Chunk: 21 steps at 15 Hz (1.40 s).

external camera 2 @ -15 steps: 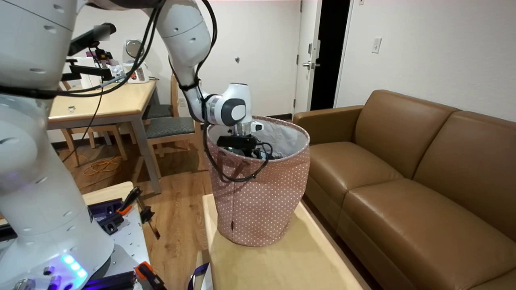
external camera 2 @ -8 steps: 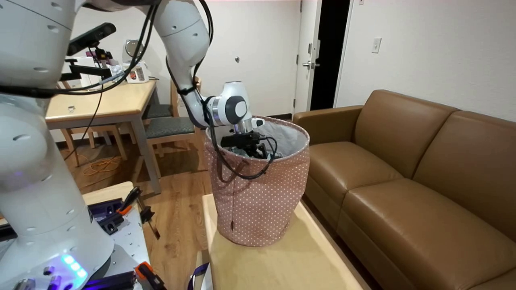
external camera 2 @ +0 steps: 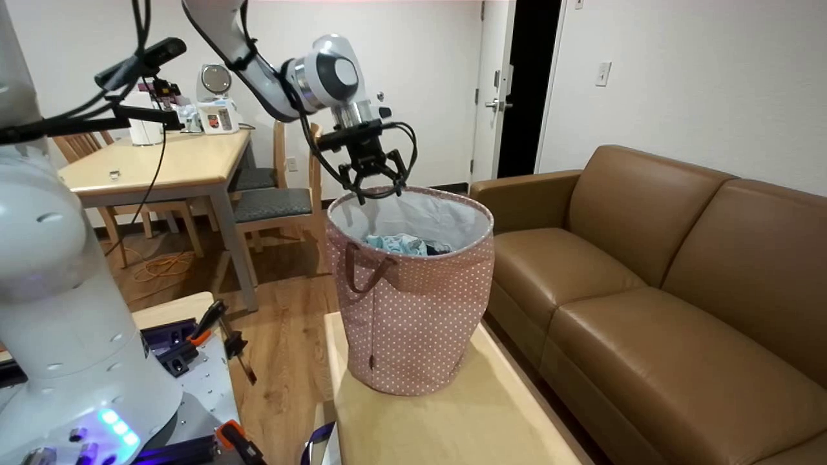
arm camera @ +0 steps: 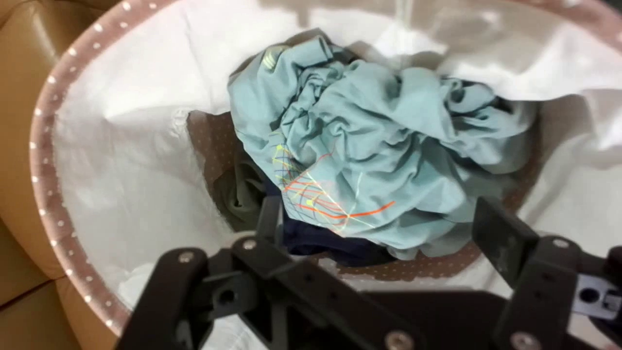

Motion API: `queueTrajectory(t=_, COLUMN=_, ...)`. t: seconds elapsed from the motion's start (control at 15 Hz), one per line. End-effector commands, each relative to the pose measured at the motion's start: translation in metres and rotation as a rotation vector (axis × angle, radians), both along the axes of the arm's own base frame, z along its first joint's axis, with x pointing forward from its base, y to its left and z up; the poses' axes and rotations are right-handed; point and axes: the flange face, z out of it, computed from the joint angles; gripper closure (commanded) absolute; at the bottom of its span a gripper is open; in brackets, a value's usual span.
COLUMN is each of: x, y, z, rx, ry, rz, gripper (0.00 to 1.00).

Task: Pick up the clothes from the table and put them in the laundry bag

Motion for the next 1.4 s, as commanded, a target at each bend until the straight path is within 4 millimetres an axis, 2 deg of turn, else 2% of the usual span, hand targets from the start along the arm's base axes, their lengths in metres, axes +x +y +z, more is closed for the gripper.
queueTrajectory(t=0.0, x=-0.041, y=0.019, z=0.082, rx=-0.010, ry=0.012, rz=-0.027, gripper=0.00)
queueTrajectory(t=0.07, x=-0.050, y=0.026, z=0.107, rx=-0.030, ry=0.006, rz=0.033, gripper=0.00)
queueTrajectory(t=0.13, x=-0.031, y=0.023, z=0.073, rx=-0.020, ry=0.004, rz=-0.009, gripper=0.00)
queueTrajectory(t=0.2, x=-0.037, y=0.028, z=0.091, rx=-0.022, ry=-0.016, rz=0.001, gripper=0.00)
queueTrajectory(t=0.27, x=-0.040, y=0.029, z=0.095, rx=-0.020, ry=-0.025, rz=0.004, gripper=0.00)
queueTrajectory(t=0.47, x=-0.037, y=0.025, z=0.078, rx=0.000, ry=0.020, rz=-0.040, gripper=0.00)
queueTrajectory(t=0.53, x=-0.039, y=0.024, z=0.077, rx=0.027, ry=0.016, rz=-0.154, gripper=0.00)
queueTrajectory(t=0.6, x=-0.043, y=0.030, z=0.074, rx=0.057, ry=0.044, rz=-0.191, gripper=0.00)
queueTrajectory(t=0.87, x=-0.045, y=0.045, z=0.074, rx=0.197, ry=0.068, rz=-0.371, gripper=0.00)
queueTrajectory(t=1.33, x=-0.039, y=0.046, z=0.080, rx=0.356, ry=-0.020, rz=-0.684, gripper=0.00)
